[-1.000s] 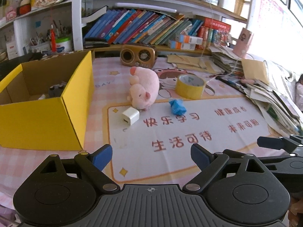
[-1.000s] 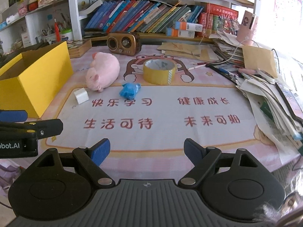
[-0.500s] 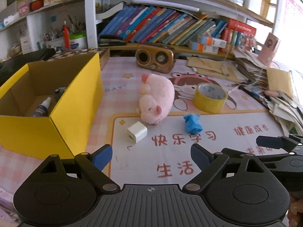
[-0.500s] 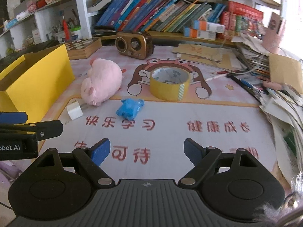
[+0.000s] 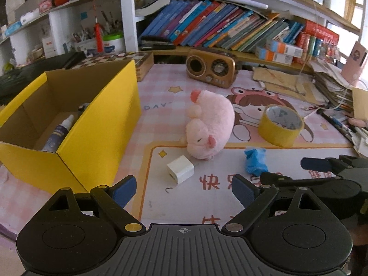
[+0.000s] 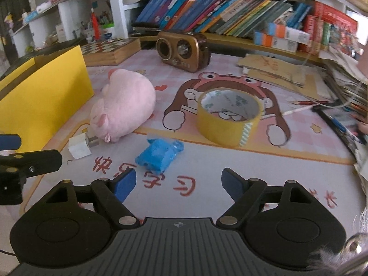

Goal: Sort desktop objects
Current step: 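Move both open tools toward the white charger cube and blue packet, then grasp the white charger cube with the left tool while the right grasps the blue packet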

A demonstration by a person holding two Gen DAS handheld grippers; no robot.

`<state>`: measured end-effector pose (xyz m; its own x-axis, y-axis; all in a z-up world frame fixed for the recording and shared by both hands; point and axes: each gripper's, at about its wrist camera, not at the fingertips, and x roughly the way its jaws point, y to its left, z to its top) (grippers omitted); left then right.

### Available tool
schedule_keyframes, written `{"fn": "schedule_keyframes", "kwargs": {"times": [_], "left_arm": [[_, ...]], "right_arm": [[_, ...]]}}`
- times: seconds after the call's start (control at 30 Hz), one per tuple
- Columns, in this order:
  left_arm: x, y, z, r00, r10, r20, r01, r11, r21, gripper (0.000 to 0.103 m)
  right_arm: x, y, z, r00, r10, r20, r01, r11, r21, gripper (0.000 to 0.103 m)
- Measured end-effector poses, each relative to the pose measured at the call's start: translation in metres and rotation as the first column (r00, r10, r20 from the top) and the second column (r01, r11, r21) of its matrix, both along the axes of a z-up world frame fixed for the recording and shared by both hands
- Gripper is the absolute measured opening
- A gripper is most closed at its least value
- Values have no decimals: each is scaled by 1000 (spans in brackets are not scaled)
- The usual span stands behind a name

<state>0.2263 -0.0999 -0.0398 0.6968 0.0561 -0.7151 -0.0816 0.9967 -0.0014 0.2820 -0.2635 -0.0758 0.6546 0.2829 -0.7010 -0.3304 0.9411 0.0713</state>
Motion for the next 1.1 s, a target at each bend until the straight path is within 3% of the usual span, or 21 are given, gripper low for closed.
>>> {"fn": "schedule_keyframes", "kwargs": {"times": [0.53,0.8,1.1], "left_arm": [[11,-2,-2,998,56,-30,-55,998,27,92],[19,-3,-8,998,45,-37,-45,999,7,92],[41,-4,-28,998,52,-43,-52,999,1,90]], "right_arm": [[35,17,-20,991,135,-13,-135,991,-2,60],[34,19,-20,980,198,16,-198,980,-14,41],[24,-5,-12,986,168,20,-167,985,-33,39]]}}
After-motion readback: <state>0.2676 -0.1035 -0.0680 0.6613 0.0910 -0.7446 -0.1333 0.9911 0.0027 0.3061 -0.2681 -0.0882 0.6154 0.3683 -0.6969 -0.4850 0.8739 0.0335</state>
